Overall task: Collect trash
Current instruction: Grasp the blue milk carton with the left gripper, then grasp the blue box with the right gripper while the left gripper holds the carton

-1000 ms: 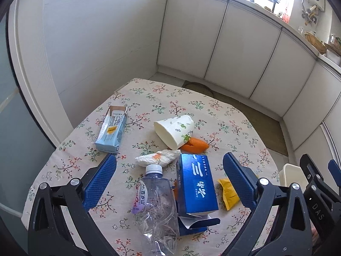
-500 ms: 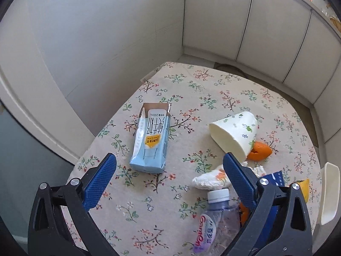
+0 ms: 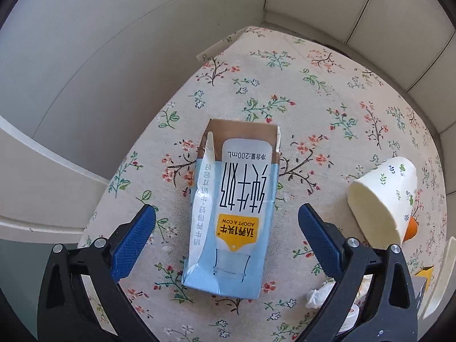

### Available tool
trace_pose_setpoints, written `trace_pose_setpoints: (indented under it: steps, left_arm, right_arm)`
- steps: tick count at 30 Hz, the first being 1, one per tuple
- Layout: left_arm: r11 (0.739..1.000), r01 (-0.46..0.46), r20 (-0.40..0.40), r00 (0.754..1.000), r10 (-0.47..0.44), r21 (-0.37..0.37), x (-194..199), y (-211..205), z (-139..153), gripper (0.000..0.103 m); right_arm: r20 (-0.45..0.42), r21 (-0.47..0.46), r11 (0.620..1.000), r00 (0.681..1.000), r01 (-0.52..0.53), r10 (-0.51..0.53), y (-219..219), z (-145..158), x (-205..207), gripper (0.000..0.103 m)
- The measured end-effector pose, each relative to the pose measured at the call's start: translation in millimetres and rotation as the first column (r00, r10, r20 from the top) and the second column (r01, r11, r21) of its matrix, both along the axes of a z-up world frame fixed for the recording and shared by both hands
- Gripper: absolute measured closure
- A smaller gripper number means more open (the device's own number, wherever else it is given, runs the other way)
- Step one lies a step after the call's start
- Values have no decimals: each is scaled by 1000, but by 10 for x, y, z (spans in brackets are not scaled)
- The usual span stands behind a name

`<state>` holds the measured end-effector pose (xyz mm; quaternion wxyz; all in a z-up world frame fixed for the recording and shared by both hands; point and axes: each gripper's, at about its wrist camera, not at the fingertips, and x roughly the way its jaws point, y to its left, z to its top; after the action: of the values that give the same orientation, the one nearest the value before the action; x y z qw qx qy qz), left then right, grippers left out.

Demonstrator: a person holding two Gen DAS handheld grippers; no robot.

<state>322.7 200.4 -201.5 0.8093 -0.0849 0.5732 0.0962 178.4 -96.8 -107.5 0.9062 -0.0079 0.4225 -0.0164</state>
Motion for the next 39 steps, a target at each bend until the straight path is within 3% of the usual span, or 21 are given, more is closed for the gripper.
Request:
trace_pose_setpoints:
  steps: [2,4,7,8,13,18,23,30,36,38,39]
  left_arm:
    - [1000,2,3,1000,-2,-19,-26,9,-70,11]
    - [998,31,11,999,-30,-52,-84,-3,-150,27]
    - [996,89,69,994,-89,-1,-248,-44,-142,48]
    - [995,97,86,992,-96,-11,-314,-23,-137,49]
    - [993,88,153,985,-75,-82,-829,97,-110,49]
    - [985,62,203,979,-29,-158,-1356,212,-57,50]
    - [983,65,229,973,-24,-173,-1747,248,45,50]
    - [975,64,242,970,-12,-211,-1919,267,138,49]
    - [970,44,240,971,15,-239,-1945,275,164,49]
    - [970,44,238,971,15,-239,-1950,274,170,49]
    - [970,42,240,971,17,-241,-1957,278,181,49]
  right_arm:
    - [-21,10,1000,1000,-4,4,14,-79,56,7]
    - [-33,21,1000,999,-16,17,33,-145,105,7]
    - [-61,36,998,997,-52,54,113,-258,178,7]
    - [-75,47,997,995,-68,71,153,-295,195,7]
    - [-114,115,980,978,-163,176,402,-364,196,7]
    - [-121,71,973,967,-219,226,627,-364,160,7]
    - [-154,75,968,956,-240,249,716,-440,189,7]
    - [-125,87,948,941,-307,316,877,-317,116,7]
    - [-183,11,961,944,-278,275,903,-545,196,7]
    - [-195,39,960,940,-278,280,887,-609,213,7]
    - [-197,67,958,938,-279,287,863,-622,216,12]
